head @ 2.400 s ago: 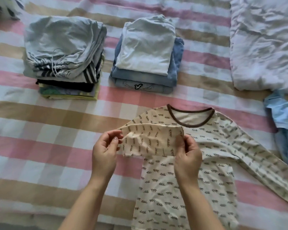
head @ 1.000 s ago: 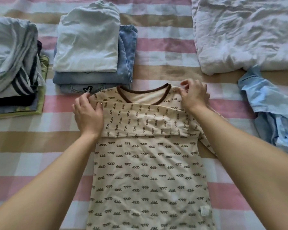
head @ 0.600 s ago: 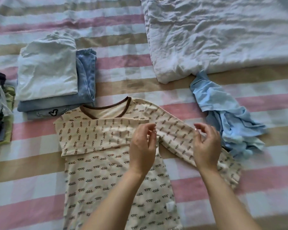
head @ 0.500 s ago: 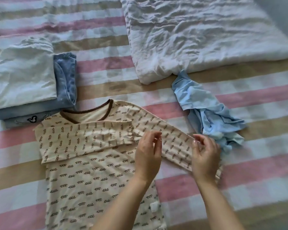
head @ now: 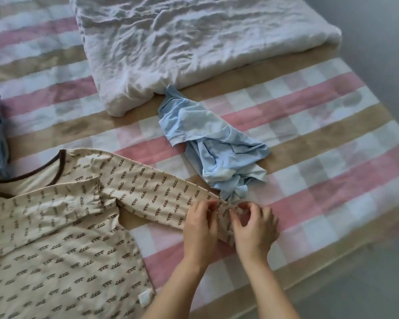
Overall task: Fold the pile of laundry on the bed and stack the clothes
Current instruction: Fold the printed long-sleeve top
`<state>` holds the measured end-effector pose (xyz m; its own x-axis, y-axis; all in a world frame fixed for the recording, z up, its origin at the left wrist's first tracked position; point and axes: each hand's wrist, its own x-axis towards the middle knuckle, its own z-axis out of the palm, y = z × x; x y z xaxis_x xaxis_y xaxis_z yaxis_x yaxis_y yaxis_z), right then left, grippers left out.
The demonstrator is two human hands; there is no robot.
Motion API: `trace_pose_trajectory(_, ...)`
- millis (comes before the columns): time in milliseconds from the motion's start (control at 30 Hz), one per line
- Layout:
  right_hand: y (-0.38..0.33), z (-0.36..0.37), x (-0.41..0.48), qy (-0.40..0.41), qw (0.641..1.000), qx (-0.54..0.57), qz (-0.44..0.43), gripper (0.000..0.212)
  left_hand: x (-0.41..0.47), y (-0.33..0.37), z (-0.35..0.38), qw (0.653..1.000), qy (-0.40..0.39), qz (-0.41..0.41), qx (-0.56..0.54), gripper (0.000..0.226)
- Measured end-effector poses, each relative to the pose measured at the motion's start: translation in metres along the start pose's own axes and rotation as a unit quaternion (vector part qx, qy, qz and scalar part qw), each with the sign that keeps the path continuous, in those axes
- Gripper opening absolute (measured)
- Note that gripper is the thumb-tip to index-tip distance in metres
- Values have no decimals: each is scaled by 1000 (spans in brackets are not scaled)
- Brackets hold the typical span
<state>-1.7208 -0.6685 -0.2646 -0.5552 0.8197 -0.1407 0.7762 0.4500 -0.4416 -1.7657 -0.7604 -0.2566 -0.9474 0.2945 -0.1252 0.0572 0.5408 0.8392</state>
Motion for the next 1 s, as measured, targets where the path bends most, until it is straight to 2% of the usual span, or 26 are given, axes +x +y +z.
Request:
trace_pose_trajectory(133,-2,-7,-1,-37,999,-1,0,22,1,4,0,1000,-15,0,-9,15)
trace_pose_trajectory(200,-7,-15,-4,-70,991,114,-29,19,-1,7,-5,998,-34,-18,-47,10)
trace_pose_trajectory(267,-21,-27,-10,-128,956,263,-29,22,-3,14,-17,987,-59,-63,-138,11)
trace_pose_trajectory(333,-42,-39,-20,-172,913,368,-27,22,-4,27,-36,957,-85,-102,-258,29)
trace_pose_trajectory(433,-78,-48,-36,-223,870,433,-79,14,-1,37,-71,939,-68,-118,-315,45)
trace_pose_trajectory(500,-101,-51,-44,-266,837,468,-100,11,5,41,-97,933,-27,-126,-335,37)
trace_pose_trajectory(567,-126,-52,-54,-286,823,473,-127,25,14,37,-128,914,7,-140,-382,13)
trace_pose_trajectory(633,-150,-48,-64,-274,824,470,-157,33,22,27,-166,905,27,-139,-401,10)
trace_pose_trajectory(733,-181,-33,-73,-254,838,447,-185,31,32,2,-231,905,59,-137,-398,11)
trace_pose_trajectory(867,-212,10,-77,-258,876,354,-203,26,30,-51,-319,911,108,-150,-369,10)
trace_pose_trajectory(1000,-224,55,-77,-246,911,251,-216,21,20,-112,-380,889,176,-196,-375,9)
